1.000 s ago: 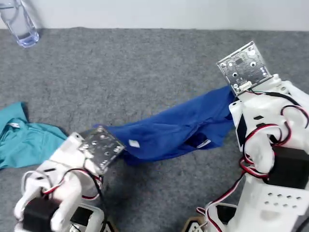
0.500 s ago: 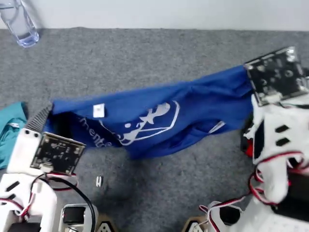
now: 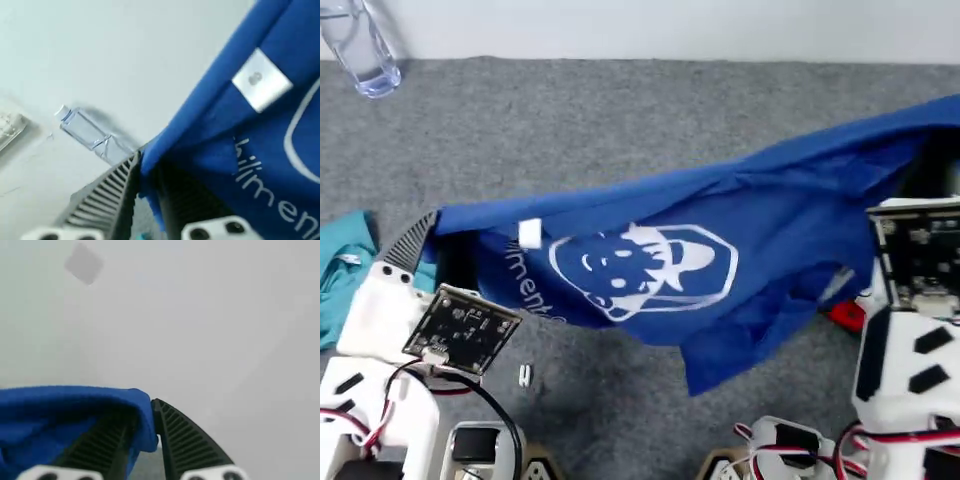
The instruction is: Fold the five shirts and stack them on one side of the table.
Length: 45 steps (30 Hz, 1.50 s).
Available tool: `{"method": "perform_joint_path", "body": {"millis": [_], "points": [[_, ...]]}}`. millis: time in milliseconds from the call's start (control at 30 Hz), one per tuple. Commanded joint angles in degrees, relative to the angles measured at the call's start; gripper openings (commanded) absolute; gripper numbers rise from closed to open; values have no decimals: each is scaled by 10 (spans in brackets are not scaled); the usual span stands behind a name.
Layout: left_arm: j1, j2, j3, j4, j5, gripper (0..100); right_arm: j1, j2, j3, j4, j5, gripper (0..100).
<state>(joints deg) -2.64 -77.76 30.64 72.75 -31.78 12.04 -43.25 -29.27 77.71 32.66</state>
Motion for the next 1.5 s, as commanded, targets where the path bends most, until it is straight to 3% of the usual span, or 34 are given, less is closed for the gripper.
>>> {"method": "perform_joint_path", "body": {"millis": [0,100,367,533,833,1067,1467], "points": [[19,-1,-19,-29,37,83,-44,9,-18,46,-3,9],[18,3,-2,-18,72,194,-58,11,-18,66,-5,9],[22,-2,74,7,22,22,-66,12,-10,85,-3,9],[24,-2,80,33,22,12,-66,12,25,85,-2,9],[222,3,194,105,26,28,-66,6,142,85,-2,9],[279,3,359,-12,168,246,-64,6,193,85,-5,9],[378,4,425,-163,204,146,-66,6,233,85,-6,9]]}}
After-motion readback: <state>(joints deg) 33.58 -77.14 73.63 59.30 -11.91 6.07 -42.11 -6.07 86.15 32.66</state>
